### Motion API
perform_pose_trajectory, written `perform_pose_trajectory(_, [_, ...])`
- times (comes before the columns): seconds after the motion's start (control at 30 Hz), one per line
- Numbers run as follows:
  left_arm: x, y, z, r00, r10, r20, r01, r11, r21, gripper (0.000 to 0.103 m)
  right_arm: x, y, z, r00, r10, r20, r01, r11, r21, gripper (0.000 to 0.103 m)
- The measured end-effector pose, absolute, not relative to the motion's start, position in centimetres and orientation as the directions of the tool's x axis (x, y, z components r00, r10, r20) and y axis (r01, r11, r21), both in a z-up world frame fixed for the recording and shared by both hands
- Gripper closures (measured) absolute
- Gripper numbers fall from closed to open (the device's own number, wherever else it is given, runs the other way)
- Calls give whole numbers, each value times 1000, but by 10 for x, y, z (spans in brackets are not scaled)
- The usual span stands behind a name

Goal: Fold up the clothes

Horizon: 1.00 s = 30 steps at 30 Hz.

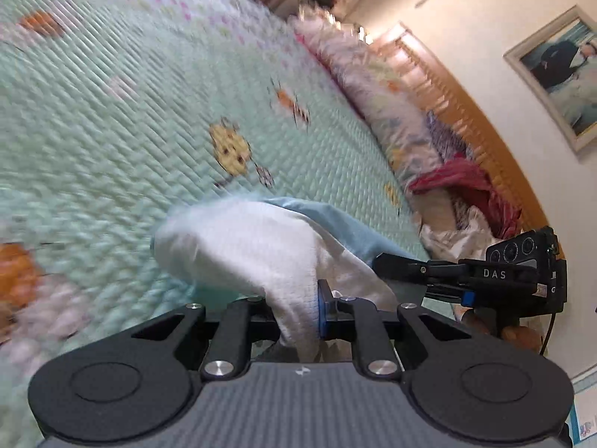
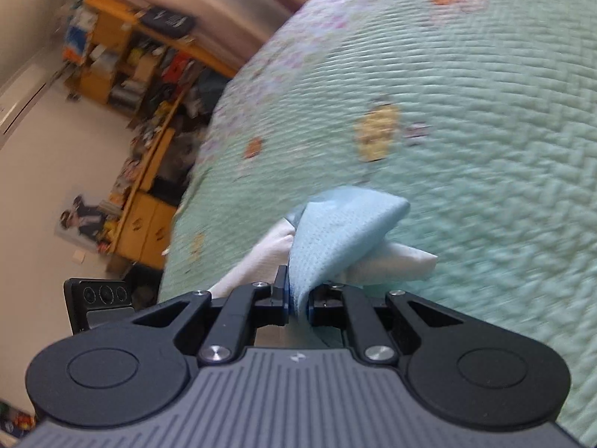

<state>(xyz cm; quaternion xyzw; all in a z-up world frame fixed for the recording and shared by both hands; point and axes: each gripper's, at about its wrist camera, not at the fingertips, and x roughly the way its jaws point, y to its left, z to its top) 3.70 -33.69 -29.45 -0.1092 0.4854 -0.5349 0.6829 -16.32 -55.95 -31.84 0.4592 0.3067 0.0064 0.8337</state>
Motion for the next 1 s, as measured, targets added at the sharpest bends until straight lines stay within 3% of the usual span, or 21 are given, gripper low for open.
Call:
perform_pose_trajectory(0.33, [29, -98, -188, 246, -810, -532, 583, 562, -586, 86, -73, -401, -234, 765, 502, -402, 31, 596, 802, 93])
perform_pose_trajectory(0.5, [55, 7, -161, 365, -757, -542, 526, 648, -550, 85, -6, -311, -213, 717, 593, -366, -66, 581, 811, 93])
perform_pose_trajectory(0.7, [113, 76, -150, 437, -702, -563, 472, 711, -521, 85, 67, -237, -210, 691, 630, -354, -110, 576, 810, 93])
perform_pose_trajectory(0.9, [190, 84, -198, 458, -570, -682, 382, 819, -429, 84, 131, -214, -192, 744, 606, -281, -168, 576, 800, 93])
perform_pose_trajectory(1.0, [229, 87, -225, 461, -495, -737, 335, 865, -373, 69, 160, -216, -198, 769, 582, -265, -150, 567, 810, 93])
